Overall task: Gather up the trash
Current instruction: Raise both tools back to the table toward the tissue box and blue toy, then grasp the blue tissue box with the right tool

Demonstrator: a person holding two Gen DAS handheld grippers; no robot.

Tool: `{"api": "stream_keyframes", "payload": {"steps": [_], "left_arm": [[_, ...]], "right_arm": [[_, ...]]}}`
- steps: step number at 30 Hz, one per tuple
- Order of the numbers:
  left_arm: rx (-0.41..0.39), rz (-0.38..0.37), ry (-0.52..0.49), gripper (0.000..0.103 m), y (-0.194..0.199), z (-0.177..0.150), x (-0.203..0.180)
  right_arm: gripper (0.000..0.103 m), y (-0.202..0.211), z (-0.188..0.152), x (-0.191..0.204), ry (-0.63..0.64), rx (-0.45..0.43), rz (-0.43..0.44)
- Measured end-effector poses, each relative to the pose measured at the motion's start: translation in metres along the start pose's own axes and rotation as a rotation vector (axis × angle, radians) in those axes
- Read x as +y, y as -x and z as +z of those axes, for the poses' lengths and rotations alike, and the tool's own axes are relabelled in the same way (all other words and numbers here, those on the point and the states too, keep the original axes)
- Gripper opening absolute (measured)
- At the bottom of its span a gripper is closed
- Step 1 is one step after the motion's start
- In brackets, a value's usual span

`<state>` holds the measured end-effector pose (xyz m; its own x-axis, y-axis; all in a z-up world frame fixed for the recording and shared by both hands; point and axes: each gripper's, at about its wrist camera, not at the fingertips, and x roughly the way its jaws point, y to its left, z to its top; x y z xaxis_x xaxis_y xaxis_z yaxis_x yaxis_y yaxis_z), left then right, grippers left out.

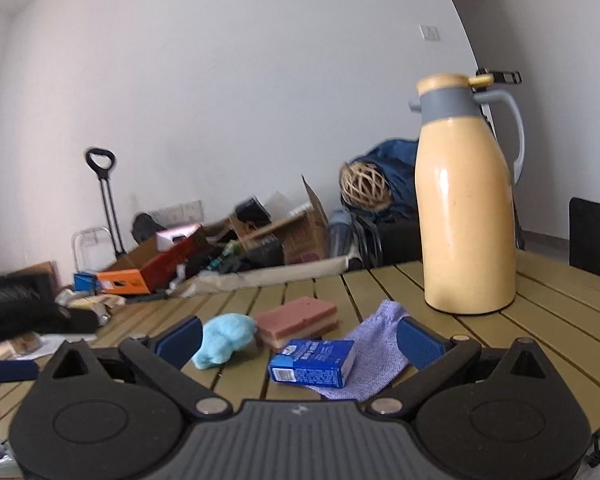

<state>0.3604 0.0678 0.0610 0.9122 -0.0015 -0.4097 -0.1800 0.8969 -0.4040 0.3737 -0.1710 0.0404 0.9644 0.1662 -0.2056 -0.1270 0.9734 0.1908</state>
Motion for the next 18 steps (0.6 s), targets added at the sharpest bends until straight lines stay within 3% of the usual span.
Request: {"api": "stream_keyframes", "payload": {"steps": [3,9,18], "left_arm": [[0.02,-0.01,0.047,0.103,-0.012,0.009,0.006],[0.007,-0.002,0.034,0.103,-0.032,0.019,0.002],[-0.003,0.04,-0.033,0.103,-0.06,0.03,0.005]], "right_arm": [[0.103,-0.022,0.0,0.001,-0.013,0.032,-0.012],[0.103,-0.06,0.002,0.01,-0.009,0.084,-0.032],[0.103,-0.125,-0.003,0.013,-0.004,0.301,-0.126]]}}
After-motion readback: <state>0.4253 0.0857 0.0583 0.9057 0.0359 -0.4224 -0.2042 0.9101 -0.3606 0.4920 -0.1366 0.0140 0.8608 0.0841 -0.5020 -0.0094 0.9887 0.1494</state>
